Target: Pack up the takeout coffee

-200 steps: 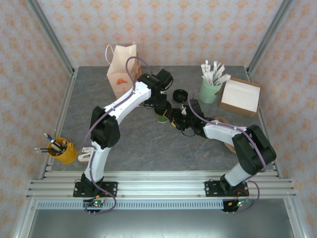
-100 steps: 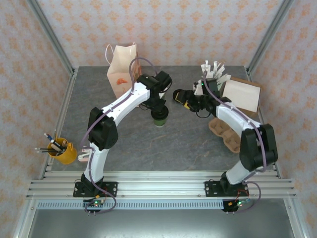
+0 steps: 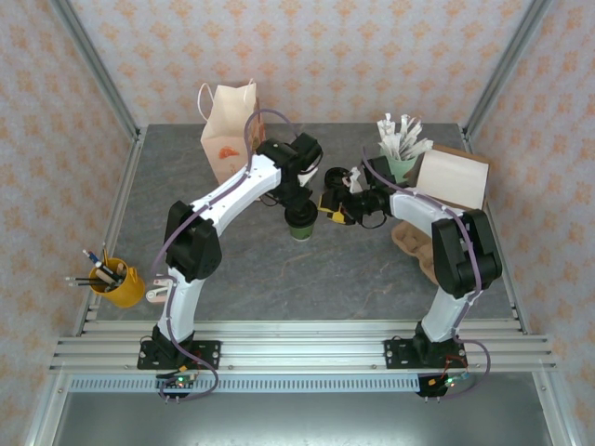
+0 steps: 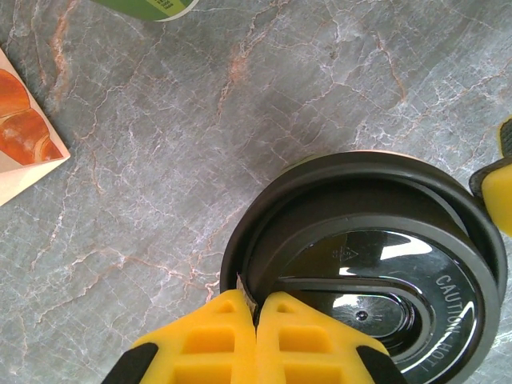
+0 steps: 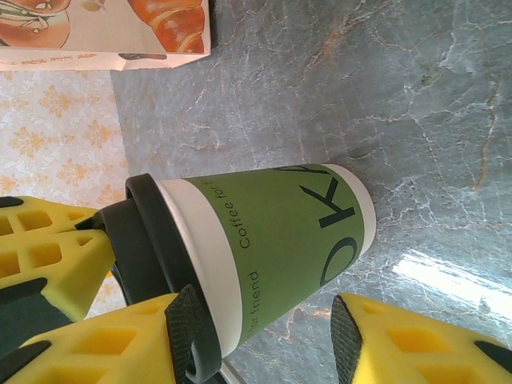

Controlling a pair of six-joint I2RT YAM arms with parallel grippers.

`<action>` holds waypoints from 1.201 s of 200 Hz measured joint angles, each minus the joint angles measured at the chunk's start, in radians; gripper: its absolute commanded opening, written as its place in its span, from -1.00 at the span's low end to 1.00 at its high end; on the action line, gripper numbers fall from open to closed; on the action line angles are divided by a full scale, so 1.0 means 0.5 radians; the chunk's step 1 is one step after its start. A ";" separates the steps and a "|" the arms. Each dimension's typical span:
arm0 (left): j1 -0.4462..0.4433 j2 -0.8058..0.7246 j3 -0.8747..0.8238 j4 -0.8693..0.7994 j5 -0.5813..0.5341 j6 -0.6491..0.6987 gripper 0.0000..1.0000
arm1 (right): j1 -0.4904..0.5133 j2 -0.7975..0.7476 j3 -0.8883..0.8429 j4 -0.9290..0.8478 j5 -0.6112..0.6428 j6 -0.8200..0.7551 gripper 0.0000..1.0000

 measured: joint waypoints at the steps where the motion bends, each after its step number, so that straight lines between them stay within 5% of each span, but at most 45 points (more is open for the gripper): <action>1: 0.000 0.000 0.000 0.000 0.000 0.000 -1.00 | 0.000 0.000 0.000 0.000 -0.001 0.000 0.02; 89: 0.000 0.000 0.000 0.003 0.008 0.031 -1.00 | 0.019 0.011 0.004 0.106 -0.032 0.037 -0.04; 123: 0.001 -0.007 -0.021 0.018 0.004 0.037 -1.00 | 0.036 0.047 0.005 0.125 -0.033 0.028 -0.40; 169: 0.001 -0.156 -0.285 0.245 0.008 0.024 -1.00 | 0.085 0.036 -0.012 0.156 0.055 0.064 -0.69; 240: 0.006 -0.393 -0.726 0.697 0.037 -0.025 -1.00 | 0.116 0.017 -0.163 0.343 0.172 0.120 -0.69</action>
